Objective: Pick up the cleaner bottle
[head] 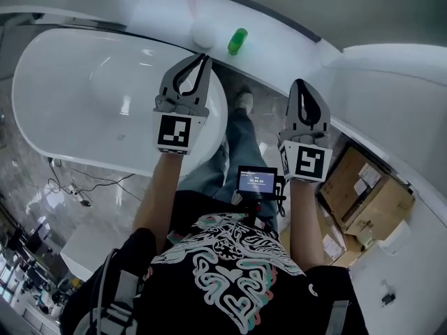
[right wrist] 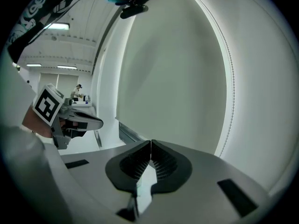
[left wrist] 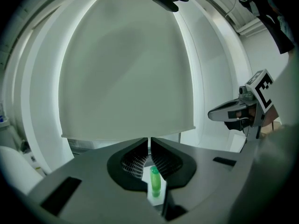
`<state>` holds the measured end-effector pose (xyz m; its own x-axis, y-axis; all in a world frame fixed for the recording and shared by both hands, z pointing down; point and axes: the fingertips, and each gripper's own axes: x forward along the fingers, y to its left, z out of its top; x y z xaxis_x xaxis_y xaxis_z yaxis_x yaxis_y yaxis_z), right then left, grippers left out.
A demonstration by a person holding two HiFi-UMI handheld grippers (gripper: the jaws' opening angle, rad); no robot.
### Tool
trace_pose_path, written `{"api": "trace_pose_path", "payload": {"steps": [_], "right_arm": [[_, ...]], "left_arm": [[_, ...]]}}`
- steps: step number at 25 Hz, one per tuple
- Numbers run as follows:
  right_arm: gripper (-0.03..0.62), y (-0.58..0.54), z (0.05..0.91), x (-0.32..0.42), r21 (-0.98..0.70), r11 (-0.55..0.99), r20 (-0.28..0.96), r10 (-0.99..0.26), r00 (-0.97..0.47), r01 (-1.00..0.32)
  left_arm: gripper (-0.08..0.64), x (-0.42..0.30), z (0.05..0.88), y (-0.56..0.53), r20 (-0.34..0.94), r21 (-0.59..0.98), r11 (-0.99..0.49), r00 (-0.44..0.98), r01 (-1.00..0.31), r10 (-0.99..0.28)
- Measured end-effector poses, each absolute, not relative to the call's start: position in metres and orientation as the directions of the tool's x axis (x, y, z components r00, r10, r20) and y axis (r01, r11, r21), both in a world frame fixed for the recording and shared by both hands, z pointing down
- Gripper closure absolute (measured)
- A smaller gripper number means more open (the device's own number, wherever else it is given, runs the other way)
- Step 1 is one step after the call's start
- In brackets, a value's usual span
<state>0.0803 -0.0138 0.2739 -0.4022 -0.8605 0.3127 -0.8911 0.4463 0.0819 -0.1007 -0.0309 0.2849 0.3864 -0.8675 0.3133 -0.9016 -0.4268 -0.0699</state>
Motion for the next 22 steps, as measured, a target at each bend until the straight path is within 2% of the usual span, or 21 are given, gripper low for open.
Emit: {"api": "trace_pose_path", "payload": {"steps": [8, 14, 22], "right_arm": [[0.565, -0.027, 0.314, 0.083, 0.113, 0.463, 0.354, -0.846, -0.399, -0.879], [0.565, -0.033, 0.336, 0.083, 0.126, 0.483, 0.379, -0.830, -0.408, -0.866], [0.565, -0.036, 0.369, 0.073, 0.134, 0.522, 0.403, -0.805, -0.435, -0.843]], "left_arm": [[0.528, -0.099, 0.326, -0.038, 0.298, -0.033, -0.394, 0.367, -0.919, -0.881], [0.529, -0.107, 0.358, -0.036, 0.383, -0.038, -0.393, 0.349, -0.919, -0.855], [0.529, -0.106, 0.390, -0.037, 0.375, -0.011, -0.379, 0.347, -0.925, -0.859]]}}
